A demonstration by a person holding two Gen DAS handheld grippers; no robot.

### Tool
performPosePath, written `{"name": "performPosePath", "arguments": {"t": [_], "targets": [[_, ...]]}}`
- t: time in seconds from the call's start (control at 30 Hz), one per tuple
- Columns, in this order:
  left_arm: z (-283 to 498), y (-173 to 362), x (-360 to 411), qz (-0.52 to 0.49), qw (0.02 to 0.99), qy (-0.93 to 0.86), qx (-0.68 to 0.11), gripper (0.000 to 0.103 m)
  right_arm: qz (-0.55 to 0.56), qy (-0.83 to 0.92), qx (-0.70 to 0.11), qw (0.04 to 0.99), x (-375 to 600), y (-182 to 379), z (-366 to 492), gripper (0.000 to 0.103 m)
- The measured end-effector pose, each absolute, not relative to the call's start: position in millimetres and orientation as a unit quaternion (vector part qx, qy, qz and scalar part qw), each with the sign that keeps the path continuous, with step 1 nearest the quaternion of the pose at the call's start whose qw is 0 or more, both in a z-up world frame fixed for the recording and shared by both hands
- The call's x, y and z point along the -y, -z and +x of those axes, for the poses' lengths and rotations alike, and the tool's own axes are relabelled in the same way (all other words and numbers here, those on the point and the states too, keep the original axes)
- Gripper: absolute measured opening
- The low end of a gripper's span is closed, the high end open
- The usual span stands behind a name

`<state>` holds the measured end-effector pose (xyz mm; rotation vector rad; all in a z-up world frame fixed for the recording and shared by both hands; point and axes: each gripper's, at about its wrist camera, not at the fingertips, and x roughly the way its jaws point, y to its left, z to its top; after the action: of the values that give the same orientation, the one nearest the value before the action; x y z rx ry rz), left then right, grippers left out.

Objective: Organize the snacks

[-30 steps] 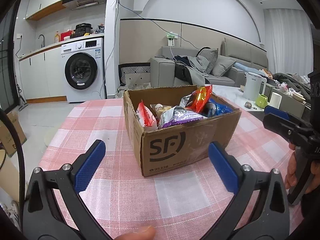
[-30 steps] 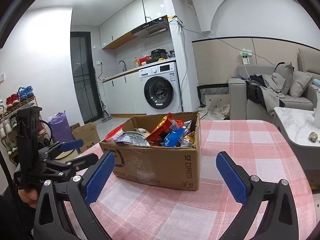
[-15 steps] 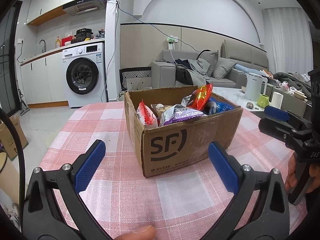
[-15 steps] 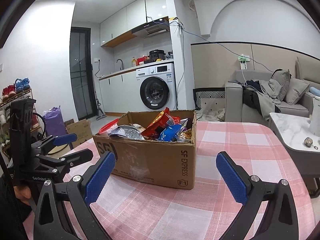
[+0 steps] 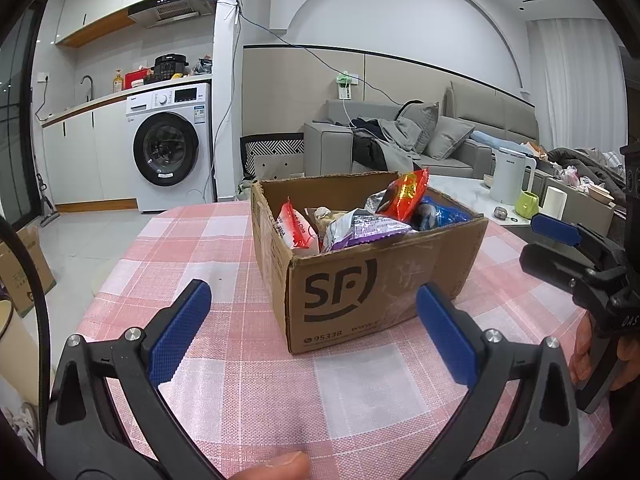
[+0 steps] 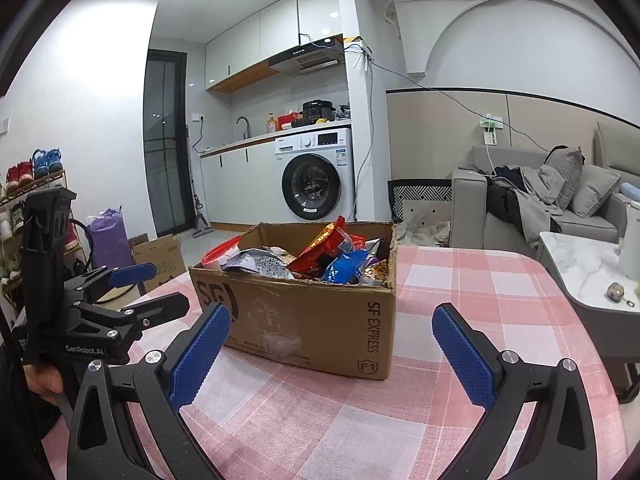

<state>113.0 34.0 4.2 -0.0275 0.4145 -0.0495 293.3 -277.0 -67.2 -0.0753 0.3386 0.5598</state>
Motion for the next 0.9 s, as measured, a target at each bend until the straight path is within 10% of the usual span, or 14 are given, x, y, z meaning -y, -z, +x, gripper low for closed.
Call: {"name": "performPosePath", "arguments": {"t": [0.9], "targets": [[113.0, -3.6, -32.5, -0.013, 0.978, 0.025, -0.205, 0.102, -0.04, -0.276, -0.166, 0.946, 275.7, 67.8, 291.9, 0.103]]}}
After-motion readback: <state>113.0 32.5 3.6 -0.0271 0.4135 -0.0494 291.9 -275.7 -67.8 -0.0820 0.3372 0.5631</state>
